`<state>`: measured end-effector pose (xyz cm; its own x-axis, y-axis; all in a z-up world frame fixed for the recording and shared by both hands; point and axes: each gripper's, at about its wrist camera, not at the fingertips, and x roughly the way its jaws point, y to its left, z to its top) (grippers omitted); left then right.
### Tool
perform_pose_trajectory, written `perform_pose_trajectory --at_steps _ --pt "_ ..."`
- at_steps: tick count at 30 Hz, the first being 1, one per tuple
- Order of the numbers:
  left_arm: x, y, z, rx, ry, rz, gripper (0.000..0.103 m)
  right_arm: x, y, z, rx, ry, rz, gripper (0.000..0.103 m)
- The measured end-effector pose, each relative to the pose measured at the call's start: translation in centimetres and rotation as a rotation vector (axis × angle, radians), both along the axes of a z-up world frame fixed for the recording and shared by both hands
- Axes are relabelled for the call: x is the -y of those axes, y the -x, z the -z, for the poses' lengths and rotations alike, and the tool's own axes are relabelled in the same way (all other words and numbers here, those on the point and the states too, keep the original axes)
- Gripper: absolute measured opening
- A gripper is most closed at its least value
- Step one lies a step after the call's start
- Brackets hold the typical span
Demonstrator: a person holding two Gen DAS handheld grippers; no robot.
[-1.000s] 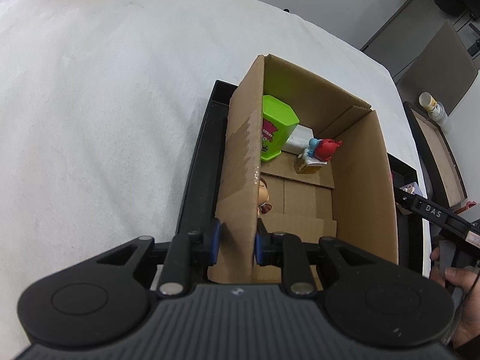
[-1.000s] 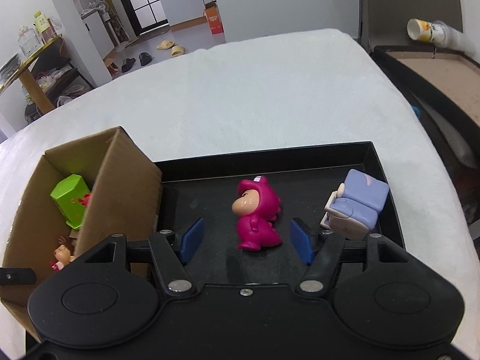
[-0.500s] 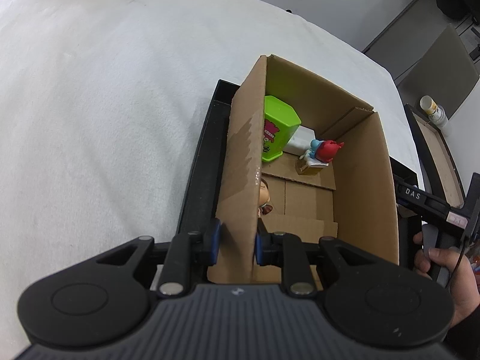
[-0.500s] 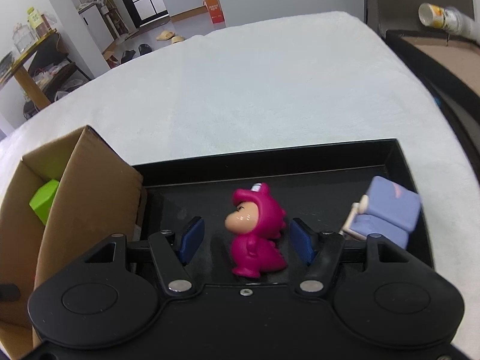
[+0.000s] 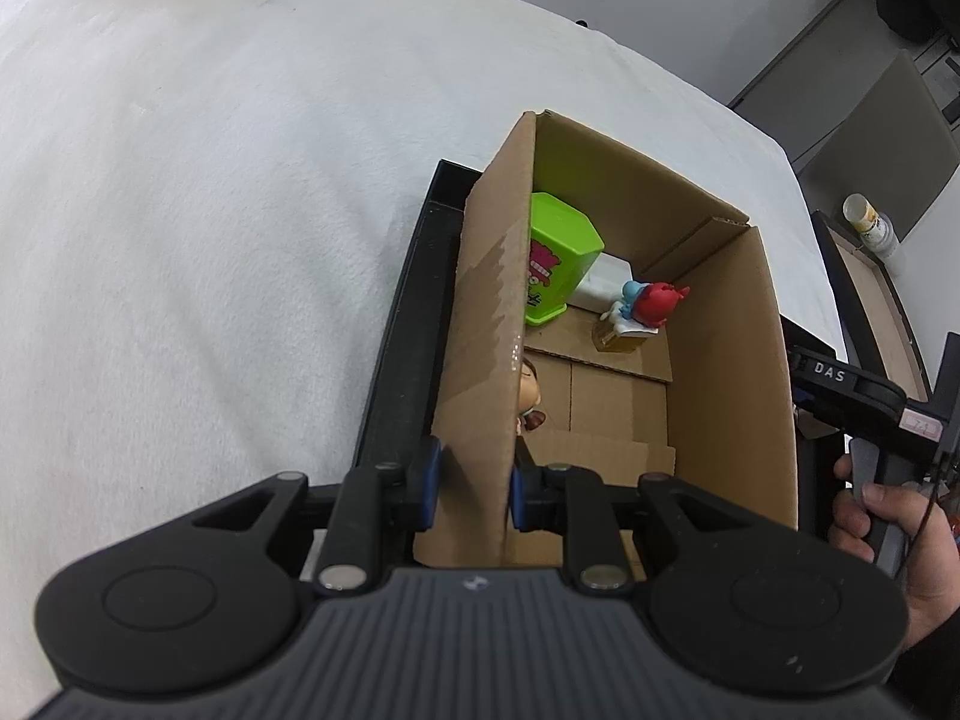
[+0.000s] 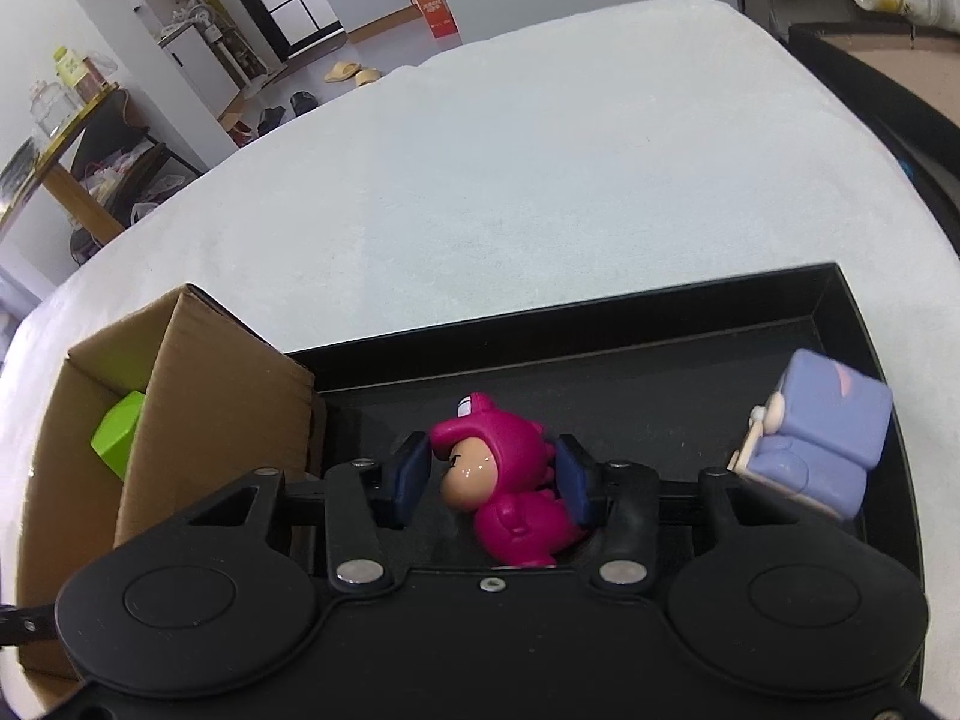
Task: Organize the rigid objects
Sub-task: 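Carry the pink dinosaur into the box and release it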
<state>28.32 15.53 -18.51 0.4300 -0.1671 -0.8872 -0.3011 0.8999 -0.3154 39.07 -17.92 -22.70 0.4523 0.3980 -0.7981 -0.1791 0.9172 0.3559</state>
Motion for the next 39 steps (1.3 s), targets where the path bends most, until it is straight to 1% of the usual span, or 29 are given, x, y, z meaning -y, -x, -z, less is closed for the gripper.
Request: perform_pose_trajectory --at_steps 3,9,13,24,28,32,35,39 --pt "0.0 0.0 0.0 -0.001 0.001 -0.001 0.021 0.0 0.7 -0.9 0.025 -0.007 -0.025 0.045" --pt "-0.1 0.0 0.1 -0.002 0.006 -0.002 0.021 0.5 1.6 -2.1 0.022 0.001 -0.004 0.045" --pt "-0.1 0.0 0.1 -0.002 0.006 -0.003 0.021 0.0 2.4 -3.3 0.037 -0.005 -0.009 0.045" --pt "-0.3 0.0 0.1 -0.001 0.008 -0.010 0.021 -2.1 4.2 -8.6 0.126 -0.050 -0.042 0.045" --pt "-0.3 0.1 0.1 0.000 0.008 -0.010 0.021 -2.7 4.6 -10.0 0.149 -0.075 -0.065 0.045" --pt "-0.3 0.0 0.1 -0.001 0.009 -0.012 0.021 -3.4 4.9 -10.7 0.158 -0.086 -0.093 0.045" --pt "-0.3 0.1 0.0 -0.001 0.011 -0.013 0.021 -3.8 5.2 -10.7 0.166 -0.068 -0.090 0.045" --pt "-0.3 0.1 0.0 0.004 0.010 -0.002 0.021 -3.6 5.3 -11.1 0.173 -0.093 -0.077 0.045"
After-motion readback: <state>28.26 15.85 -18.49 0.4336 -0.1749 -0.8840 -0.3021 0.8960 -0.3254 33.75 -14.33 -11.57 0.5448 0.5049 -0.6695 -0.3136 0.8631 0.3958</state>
